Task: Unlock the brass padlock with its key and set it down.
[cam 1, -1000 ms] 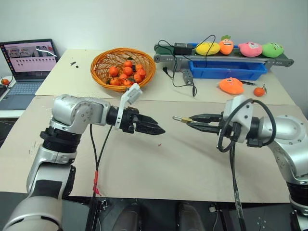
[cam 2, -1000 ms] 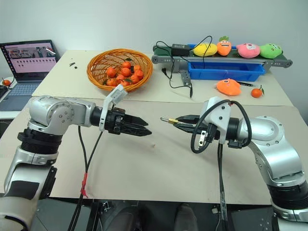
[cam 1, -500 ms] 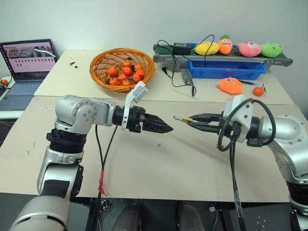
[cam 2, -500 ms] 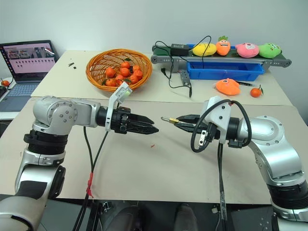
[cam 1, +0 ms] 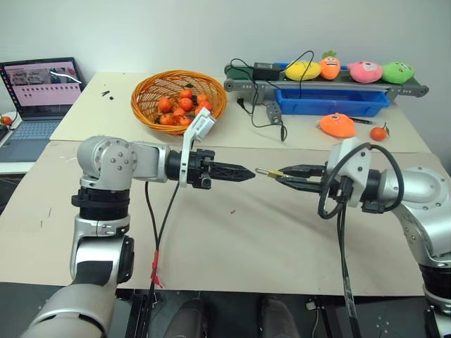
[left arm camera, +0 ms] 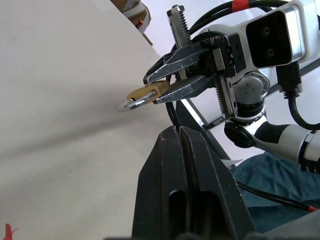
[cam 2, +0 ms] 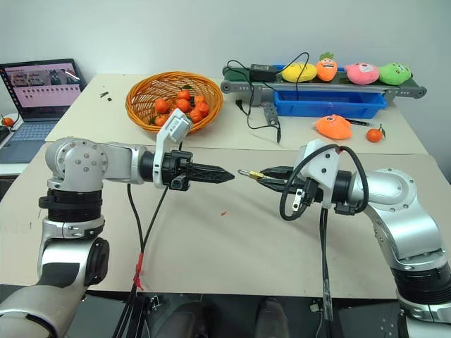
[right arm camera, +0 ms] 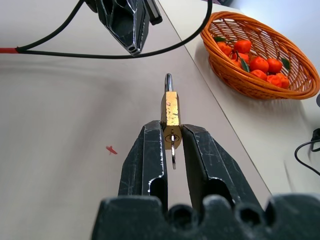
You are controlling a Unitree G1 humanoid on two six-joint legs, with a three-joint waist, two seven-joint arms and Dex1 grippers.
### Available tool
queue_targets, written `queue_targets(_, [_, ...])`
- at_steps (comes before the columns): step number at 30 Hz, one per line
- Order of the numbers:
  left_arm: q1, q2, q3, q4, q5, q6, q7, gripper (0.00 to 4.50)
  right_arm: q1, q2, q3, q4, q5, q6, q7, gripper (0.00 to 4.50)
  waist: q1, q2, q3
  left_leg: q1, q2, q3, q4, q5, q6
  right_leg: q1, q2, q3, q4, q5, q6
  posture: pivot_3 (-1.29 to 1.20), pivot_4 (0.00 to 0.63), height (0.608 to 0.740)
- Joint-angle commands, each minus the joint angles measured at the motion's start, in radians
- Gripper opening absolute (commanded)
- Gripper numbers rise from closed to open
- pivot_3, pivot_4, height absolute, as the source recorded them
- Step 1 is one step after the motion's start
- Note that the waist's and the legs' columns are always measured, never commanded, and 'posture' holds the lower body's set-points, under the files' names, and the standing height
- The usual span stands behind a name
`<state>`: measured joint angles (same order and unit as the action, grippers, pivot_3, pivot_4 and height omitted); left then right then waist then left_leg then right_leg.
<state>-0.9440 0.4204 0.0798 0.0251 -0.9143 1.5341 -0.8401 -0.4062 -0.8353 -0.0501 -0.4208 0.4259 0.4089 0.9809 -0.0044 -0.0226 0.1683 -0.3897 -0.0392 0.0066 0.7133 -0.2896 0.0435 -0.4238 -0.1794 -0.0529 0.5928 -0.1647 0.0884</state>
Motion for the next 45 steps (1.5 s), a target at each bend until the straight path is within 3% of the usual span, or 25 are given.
queue_targets(1, [-0.002,-0.006,0.013,-0.041,-0.045,0.021,0.001,0.04,-0.027,-0.008,-0.028,-0.012,0.006,-0.026,0.003,0.21,-0.001,0.000,0.000,0.000,0.000,0.000,0.000,0.000,0.000,0.000,0.000,0.000,0.000,0.000,0.000,0.00,0.150,0.740])
queue_targets(45, [-0.022,0.008,-0.067,0.021,-0.020,-0.088,-0.023,0.04,0.030,-0.057,-0.099,-0.185,0.161,0.124,-0.035,0.21,0.003,0.000,0.000,0.000,0.000,0.000,0.000,0.000,0.000,0.000,0.000,0.000,0.000,0.000,0.000,0.00,0.150,0.740])
